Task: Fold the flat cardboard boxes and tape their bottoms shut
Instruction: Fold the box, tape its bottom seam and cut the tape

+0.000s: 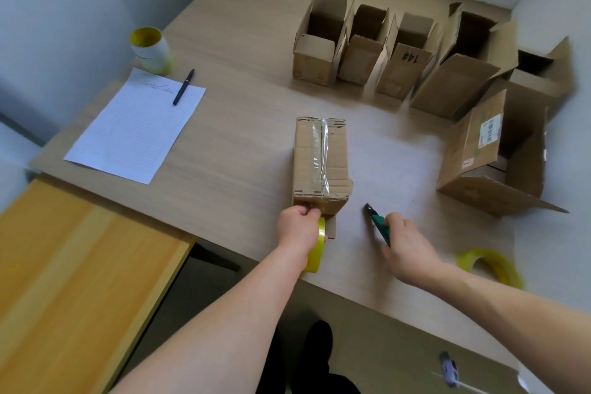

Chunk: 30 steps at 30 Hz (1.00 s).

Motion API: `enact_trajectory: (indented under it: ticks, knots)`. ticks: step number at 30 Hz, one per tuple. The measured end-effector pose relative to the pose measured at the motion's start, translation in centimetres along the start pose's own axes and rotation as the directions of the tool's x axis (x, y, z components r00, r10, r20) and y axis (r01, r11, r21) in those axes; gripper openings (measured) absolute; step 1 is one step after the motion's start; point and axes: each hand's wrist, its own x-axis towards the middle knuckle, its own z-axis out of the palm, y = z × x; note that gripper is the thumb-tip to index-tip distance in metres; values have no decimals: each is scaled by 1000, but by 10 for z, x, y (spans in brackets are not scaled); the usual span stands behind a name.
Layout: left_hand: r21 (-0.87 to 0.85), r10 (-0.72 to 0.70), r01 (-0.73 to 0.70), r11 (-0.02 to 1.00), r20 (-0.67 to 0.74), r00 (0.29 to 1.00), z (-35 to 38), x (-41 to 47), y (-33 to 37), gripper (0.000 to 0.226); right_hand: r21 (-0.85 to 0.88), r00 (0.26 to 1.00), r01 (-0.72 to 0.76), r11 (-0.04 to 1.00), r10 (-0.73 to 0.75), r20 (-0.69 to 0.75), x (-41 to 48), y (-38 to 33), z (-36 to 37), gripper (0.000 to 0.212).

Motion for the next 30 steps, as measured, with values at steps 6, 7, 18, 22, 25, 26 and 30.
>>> enact_trajectory:
  ticks: [6, 7, 18, 22, 25, 26, 30]
  knots:
    - [0, 2, -2, 1000, 4, 1000, 0, -2, 1, 19, 86, 999, -26, 996, 23, 38, 14, -15, 8, 36]
    - [3, 2, -2, 1000, 4, 1000, -1, -3, 1, 19, 86, 999, -28, 996, 23, 49, 16, -16, 8, 38]
    - [52, 13, -12, 999, -26, 1000, -3, -5, -2, 21, 92, 774, 548, 831, -462, -433, 2, -57, -37, 55]
    - [50, -6, 9, 999, -63, 998, 1, 10, -6, 23, -177, 712, 649, 740, -673, -201, 16, -84, -43, 50]
    - [55, -77, 81, 995, -70, 995, 1, 34, -19, 29, -267, 743, 628, 731, -665, -72, 22, -89, -46, 53]
    - [76, -98, 101, 992, -47, 994, 0, 32, -17, 28, -267, 752, 625, 734, -658, -48, 22, -88, -48, 57]
    - [139, -52, 40, 989, 83, 995, -13, -16, 1, 11, -117, 771, 634, 764, -636, 20, 16, -80, -56, 70]
